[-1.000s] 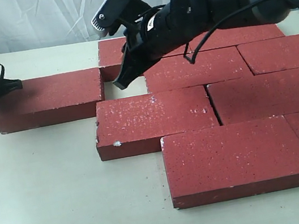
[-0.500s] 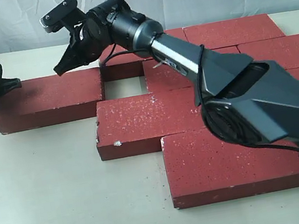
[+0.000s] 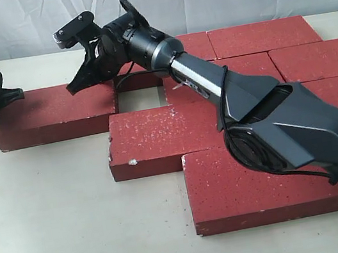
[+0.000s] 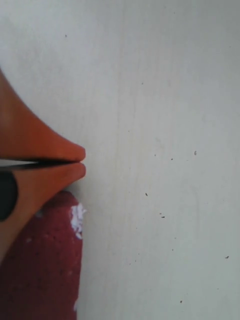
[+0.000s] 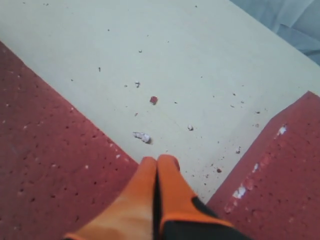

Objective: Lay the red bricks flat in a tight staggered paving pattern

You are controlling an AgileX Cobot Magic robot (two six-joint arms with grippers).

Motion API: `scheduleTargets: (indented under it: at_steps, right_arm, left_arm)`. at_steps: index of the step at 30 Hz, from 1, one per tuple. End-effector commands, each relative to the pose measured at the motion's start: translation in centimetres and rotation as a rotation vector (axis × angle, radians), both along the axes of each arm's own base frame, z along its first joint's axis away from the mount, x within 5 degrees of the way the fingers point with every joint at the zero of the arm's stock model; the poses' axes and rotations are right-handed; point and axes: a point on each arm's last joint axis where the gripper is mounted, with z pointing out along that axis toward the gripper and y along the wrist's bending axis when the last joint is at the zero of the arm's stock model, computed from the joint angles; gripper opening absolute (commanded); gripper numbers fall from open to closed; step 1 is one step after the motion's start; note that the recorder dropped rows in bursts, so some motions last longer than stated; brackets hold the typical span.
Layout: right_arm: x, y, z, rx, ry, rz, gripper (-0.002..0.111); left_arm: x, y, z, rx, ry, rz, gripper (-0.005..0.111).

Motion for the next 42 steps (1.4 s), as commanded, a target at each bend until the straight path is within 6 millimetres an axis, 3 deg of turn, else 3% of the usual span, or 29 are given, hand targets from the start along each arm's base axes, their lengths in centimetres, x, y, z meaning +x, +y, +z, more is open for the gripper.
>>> scheduleTargets:
  at_steps: [1, 6, 12, 19, 24, 31, 36, 40, 42]
  right_arm:
    - [-0.6, -0.3, -0.3, -0.058, 0.077, 0.001, -0.001]
    - [-1.3, 0.1, -0.1, -0.091, 0.094, 0.019, -0.001]
    - [-1.5, 0.3, 1.6, -0.071, 0.057, 0.023, -0.001]
    - [-1.6, 0.0, 5.4, -0.050, -0.007, 0.015, -0.001]
    - [-3.3, -0.9, 8.7, -0.152, 0.062, 0.120, -0.001]
    - [-4.3, -1.7, 11.4, -0.191, 0.075, 0.152, -0.001]
    - [-5.9, -1.0, 12.7, -0.183, 0.088, 0.184, -0.001]
    - [-7.8, -0.3, 12.6, -0.235, 0.133, 0.240, -0.001]
    - [-9.1, 0.0, 12.6, -0.267, 0.151, 0.281, -0.001]
  left_arm:
    - [0.0, -0.2, 0.1, -0.012, 0.003, 0.001, 0.000]
    - [0.0, -0.2, 0.1, -0.004, 0.004, -0.008, 0.000]
    - [0.0, -0.2, 0.1, -0.004, 0.004, -0.008, 0.000]
    - [0.0, -0.2, 0.1, 0.001, 0.004, -0.013, 0.000]
    - [-0.1, 0.1, 0.7, 0.007, 0.003, -0.024, 0.000]
    - [-1.1, 1.2, 4.0, -0.014, -0.004, -0.029, 0.000]
    - [-2.5, 1.7, 4.3, 0.006, 0.025, -0.042, 0.000]
    - [-3.8, 1.3, 4.2, -0.001, 0.091, -0.087, 0.000]
    - [-4.3, 1.0, 5.0, -0.020, 0.111, -0.109, 0.000]
